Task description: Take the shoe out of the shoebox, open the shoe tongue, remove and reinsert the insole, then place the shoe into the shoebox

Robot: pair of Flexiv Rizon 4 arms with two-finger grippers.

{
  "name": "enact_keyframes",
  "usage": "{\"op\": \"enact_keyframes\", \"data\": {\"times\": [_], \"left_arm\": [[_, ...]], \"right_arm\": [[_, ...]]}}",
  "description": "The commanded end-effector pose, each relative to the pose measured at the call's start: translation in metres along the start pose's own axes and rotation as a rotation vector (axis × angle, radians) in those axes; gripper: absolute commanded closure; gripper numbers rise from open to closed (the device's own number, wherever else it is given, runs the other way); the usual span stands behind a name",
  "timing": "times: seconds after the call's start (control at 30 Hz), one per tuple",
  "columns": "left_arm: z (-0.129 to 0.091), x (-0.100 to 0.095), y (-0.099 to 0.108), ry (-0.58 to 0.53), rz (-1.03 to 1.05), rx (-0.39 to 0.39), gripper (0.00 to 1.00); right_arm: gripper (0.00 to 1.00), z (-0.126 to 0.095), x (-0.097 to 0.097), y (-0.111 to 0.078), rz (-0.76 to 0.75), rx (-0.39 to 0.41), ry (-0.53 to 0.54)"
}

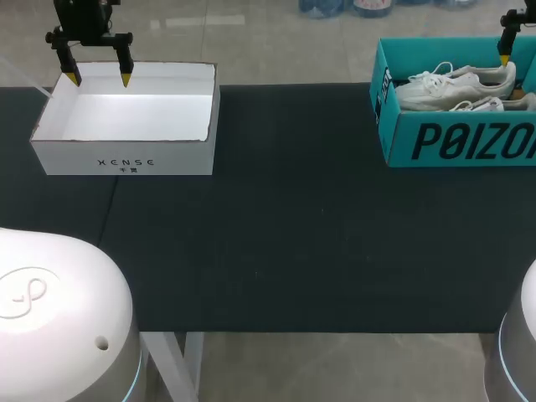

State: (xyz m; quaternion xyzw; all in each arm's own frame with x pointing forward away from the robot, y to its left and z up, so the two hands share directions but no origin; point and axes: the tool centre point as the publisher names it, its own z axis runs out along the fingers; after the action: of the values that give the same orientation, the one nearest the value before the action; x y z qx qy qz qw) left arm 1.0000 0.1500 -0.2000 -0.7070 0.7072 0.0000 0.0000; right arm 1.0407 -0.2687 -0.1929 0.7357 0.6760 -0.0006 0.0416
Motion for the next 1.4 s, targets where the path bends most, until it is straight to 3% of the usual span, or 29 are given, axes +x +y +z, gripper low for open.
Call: {"op": "enact_keyframes", "data": {"times": [0.03,0.33,0.53,1.0,1.4], "left_arm": [[0.0,0.0,0.0,0.0,0.0,0.0,0.0],[0.0,0.0,0.0,0.0,0.0,0.0,0.0],[0.0,0.0,0.0,0.0,0.0,0.0,0.0],[0.0,0.0,0.0,0.0,0.0,0.0,0.0],[0.0,0.0,0.0,0.0,0.0,0.0,0.0]], "right_arm": [[0.0,0.013,-0.01,0.009,-0.011,-0.006,-0.015],[0.0,0.054,-0.039,0.015,-0.012,0.031,0.04],[0.0,0.078,-0.05,0.021,-0.062,0.004,0.053],[0.0,0.122,-0.066,0.043,-0.115,-0.013,0.025],[0.0,0.15,-0.063,0.045,-0.177,-0.012,-0.005]]}}
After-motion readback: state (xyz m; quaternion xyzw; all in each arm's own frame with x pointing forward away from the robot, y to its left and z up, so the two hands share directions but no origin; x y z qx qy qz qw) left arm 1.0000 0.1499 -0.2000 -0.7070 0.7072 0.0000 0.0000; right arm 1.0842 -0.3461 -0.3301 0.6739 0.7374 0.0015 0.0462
